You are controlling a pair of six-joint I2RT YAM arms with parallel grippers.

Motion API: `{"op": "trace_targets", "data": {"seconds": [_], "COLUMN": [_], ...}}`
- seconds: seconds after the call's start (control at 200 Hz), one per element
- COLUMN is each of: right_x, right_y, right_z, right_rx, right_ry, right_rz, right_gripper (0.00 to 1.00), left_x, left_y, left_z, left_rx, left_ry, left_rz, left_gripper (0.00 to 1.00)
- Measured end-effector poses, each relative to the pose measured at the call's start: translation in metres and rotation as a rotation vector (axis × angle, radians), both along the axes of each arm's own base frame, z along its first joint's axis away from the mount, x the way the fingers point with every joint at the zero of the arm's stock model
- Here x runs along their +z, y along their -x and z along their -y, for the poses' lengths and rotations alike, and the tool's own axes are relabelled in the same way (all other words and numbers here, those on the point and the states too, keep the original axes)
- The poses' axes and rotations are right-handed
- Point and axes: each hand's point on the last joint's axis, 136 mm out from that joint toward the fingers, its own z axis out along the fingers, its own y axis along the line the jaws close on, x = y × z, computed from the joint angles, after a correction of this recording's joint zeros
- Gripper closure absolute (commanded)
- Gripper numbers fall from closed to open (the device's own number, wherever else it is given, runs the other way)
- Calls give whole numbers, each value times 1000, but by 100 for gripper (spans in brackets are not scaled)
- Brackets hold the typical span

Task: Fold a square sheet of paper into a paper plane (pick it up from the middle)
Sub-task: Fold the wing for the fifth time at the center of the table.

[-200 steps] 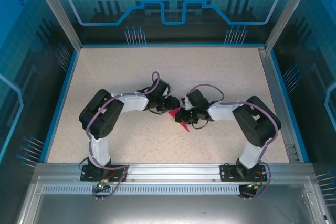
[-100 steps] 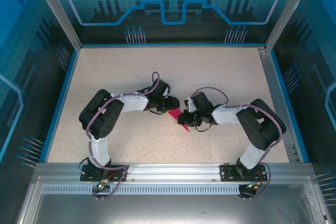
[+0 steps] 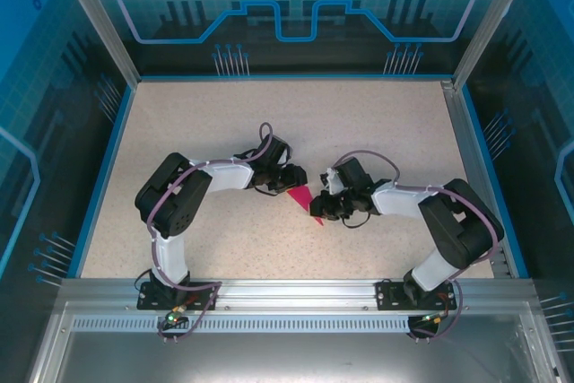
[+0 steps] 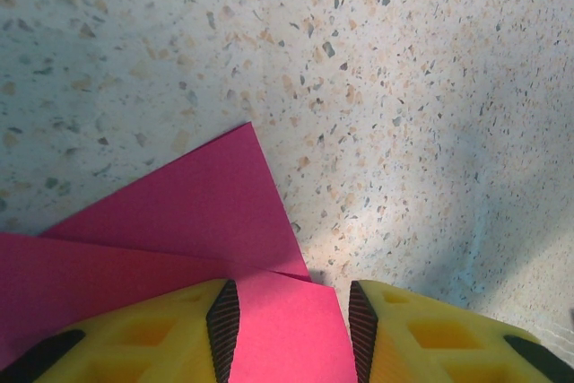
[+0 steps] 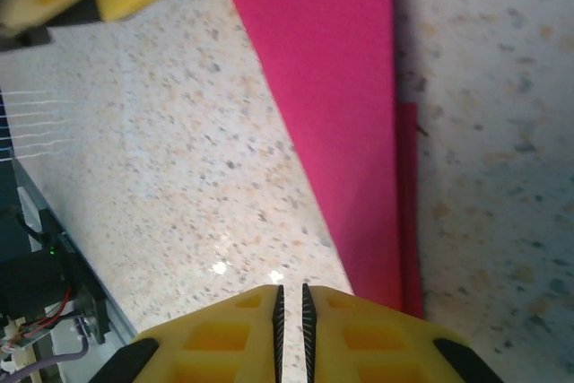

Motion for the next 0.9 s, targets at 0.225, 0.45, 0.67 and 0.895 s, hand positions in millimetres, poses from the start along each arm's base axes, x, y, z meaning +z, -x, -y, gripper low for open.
{"op": "trace_targets", "data": {"seconds": [0.225, 0.45, 0.67, 0.895], "right_x": [9, -20, -23, -21], "right_y": [-3, 15, 17, 21], "right_z": [-10, 11, 20, 27], "right_rx": [43, 32, 19, 16], "right_ry": [0, 97, 96, 103], "right_rz": [21, -43, -39, -42], "right_gripper": [85, 85, 84, 83], "left_x": [0, 0, 0, 0], "left_y": [0, 0, 0, 0], "left_z": [0, 0, 0, 0], "left_rx": [0, 0, 0, 0], "left_ry": [0, 0, 0, 0], "left_rz": [0, 0, 0, 0], "left_gripper": [57, 57, 57, 58]}}
